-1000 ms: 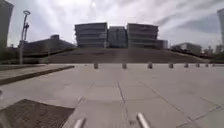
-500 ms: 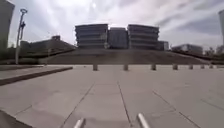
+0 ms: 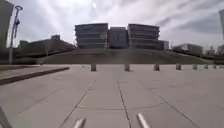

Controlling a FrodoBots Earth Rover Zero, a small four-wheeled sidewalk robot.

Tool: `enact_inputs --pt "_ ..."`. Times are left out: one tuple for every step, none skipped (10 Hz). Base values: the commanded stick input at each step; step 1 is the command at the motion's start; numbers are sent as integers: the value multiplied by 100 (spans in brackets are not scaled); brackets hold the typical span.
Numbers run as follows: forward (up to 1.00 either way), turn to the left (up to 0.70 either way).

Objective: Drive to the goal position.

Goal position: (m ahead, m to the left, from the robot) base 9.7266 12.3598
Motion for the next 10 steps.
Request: enact_inputs --pt "100 0" --pt "100 0" --pt "100 0" --pt "100 0" --pt "100 0" --pt "100 0" --pt "100 0" --pt "100 0" --pt "100 0" --pt "100 0"
